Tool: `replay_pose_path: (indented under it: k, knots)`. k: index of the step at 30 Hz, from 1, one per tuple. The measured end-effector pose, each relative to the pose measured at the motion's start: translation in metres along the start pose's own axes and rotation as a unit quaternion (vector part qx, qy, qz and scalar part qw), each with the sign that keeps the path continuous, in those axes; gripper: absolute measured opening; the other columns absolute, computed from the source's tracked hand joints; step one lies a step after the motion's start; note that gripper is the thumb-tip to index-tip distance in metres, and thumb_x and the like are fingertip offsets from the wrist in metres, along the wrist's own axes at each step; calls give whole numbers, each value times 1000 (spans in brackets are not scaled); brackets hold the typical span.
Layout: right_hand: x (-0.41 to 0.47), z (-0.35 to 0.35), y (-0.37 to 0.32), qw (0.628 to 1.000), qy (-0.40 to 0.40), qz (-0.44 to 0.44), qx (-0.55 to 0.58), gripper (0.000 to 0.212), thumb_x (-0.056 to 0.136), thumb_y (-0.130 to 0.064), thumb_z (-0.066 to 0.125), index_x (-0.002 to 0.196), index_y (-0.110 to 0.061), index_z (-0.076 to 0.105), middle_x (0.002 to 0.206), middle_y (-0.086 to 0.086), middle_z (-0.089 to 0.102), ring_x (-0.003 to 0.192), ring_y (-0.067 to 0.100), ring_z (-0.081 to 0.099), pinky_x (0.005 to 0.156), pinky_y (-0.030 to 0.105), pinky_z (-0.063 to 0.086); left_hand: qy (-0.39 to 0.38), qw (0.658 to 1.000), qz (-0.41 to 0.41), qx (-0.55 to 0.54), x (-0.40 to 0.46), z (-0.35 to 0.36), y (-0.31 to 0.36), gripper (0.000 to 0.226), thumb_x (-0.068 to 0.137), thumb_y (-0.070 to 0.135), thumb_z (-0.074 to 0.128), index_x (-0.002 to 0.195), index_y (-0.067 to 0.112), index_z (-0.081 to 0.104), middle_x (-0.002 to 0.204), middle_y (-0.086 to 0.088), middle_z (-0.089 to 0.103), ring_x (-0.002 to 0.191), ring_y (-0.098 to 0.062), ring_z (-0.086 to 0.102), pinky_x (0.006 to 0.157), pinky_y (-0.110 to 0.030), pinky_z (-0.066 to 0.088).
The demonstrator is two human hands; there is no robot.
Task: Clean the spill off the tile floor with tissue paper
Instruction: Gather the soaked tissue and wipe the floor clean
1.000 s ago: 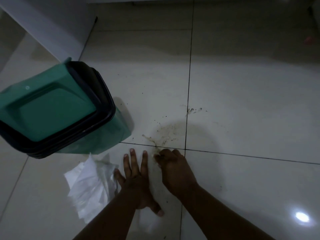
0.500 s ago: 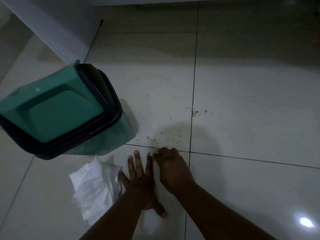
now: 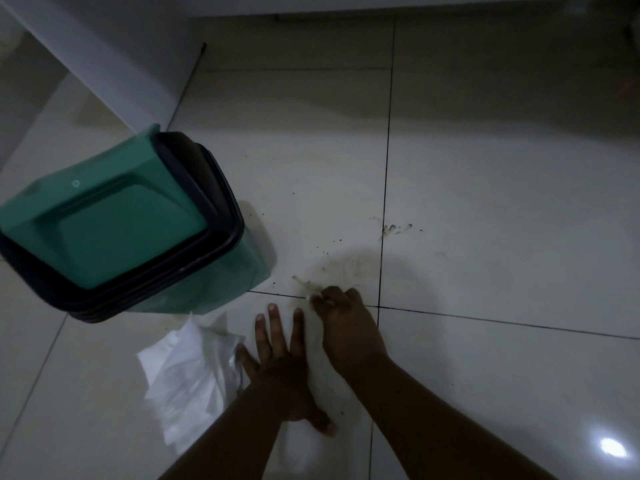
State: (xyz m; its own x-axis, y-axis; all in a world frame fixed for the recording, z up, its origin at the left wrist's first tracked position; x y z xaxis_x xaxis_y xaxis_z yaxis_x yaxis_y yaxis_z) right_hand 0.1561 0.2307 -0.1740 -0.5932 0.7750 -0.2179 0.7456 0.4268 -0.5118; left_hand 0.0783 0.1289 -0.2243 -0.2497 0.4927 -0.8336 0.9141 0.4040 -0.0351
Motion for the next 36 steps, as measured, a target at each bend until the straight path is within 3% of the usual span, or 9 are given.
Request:
replay_pose_path:
  k: [4, 10, 15, 21, 25, 27, 29, 31, 36]
  knots:
    - [-33, 23, 5, 998, -64, -16, -2, 61, 89, -22, 60, 147, -21, 43, 153, 4, 35, 132, 29, 32, 105, 35, 41, 20, 1000, 2, -21, 4, -2, 0, 165, 23, 101, 49, 122, 29, -61, 127, -14, -70, 119, -38, -62, 105, -76, -16]
    - [-38, -31, 58, 993, 88, 73, 2, 58, 82, 9, 59, 135, -15, 59, 134, 11, 55, 112, 32, 50, 84, 36, 55, 62, 997, 15, -35, 7, 1, -4, 163, 23, 101, 49, 126, 34, -58, 132, -10, -68, 117, -31, -66, 105, -73, -20]
    - [2, -53, 69, 988, 106, 115, 3, 60, 85, 6, 53, 141, -14, 51, 139, 9, 47, 120, 31, 42, 93, 37, 52, 79, 996, 11, -41, 7, 0, -6, 163, 23, 101, 51, 126, 35, -58, 132, -8, -68, 117, -30, -65, 106, -72, -21]
    - [-18, -39, 40, 991, 84, 29, 97, 58, 91, -40, 57, 145, -26, 44, 139, 0, 52, 119, 22, 52, 91, 32, 51, 87, 995, 0, -42, 7, -1, -4, 164, 21, 101, 48, 125, 34, -58, 132, -9, -68, 120, -33, -63, 106, -73, -18]
    - [-46, -84, 113, 960, 206, 189, -3, 63, 90, -57, 48, 143, -25, 41, 150, 11, 39, 132, 33, 39, 100, 48, 46, 116, 992, -18, -52, 8, 0, -9, 158, 25, 103, 43, 129, 37, -55, 135, -6, -66, 119, -28, -64, 107, -71, -18]
    - [-54, -73, 153, 954, 117, 274, -30, 79, 92, -66, 37, 154, -22, 16, 162, 19, 10, 147, 41, 13, 115, 59, 23, 194, 978, -7, -79, 2, -7, -3, 143, 41, 105, 35, 146, 38, -37, 153, -7, -49, 138, -30, -48, 112, -70, -8]
    - [-59, -51, 175, 957, 39, 284, -54, 90, 88, -78, 17, 154, -26, -17, 161, 16, -23, 148, 38, -20, 117, 59, -5, 318, 942, 3, -110, -13, -24, 12, 123, 57, 96, 42, 157, 32, 9, 168, -10, 4, 152, -33, 2, 113, -66, 16]
    - [-56, -41, 179, 961, 19, 272, -49, 92, 81, -83, 3, 147, -30, -32, 155, 13, -40, 141, 35, -38, 114, 57, -19, 403, 904, 38, -138, -29, -40, 36, 92, 67, 82, 55, 144, 33, 38, 150, -3, 41, 135, -30, 37, 102, -56, 38]
    - [-52, -29, 188, 953, -46, 299, -29, 98, 79, -87, 11, 138, -32, -45, 140, 8, -59, 131, 32, -51, 110, 57, -26, 468, 863, 130, -140, -37, -57, 107, 43, 88, 47, 64, 120, 19, 67, 127, -7, 61, 104, -30, 56, 79, -43, 51]
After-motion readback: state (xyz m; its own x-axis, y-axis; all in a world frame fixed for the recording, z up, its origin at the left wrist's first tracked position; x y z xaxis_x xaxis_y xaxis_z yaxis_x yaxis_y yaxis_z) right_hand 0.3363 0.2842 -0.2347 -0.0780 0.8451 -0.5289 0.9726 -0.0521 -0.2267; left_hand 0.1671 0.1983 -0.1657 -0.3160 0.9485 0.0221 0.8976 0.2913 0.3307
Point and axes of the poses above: each hand's wrist, its own x-axis towards the middle knuckle, its own z-axis out of the palm, y = z × x, the point moved 10 cm from there along x, towards the middle knuckle
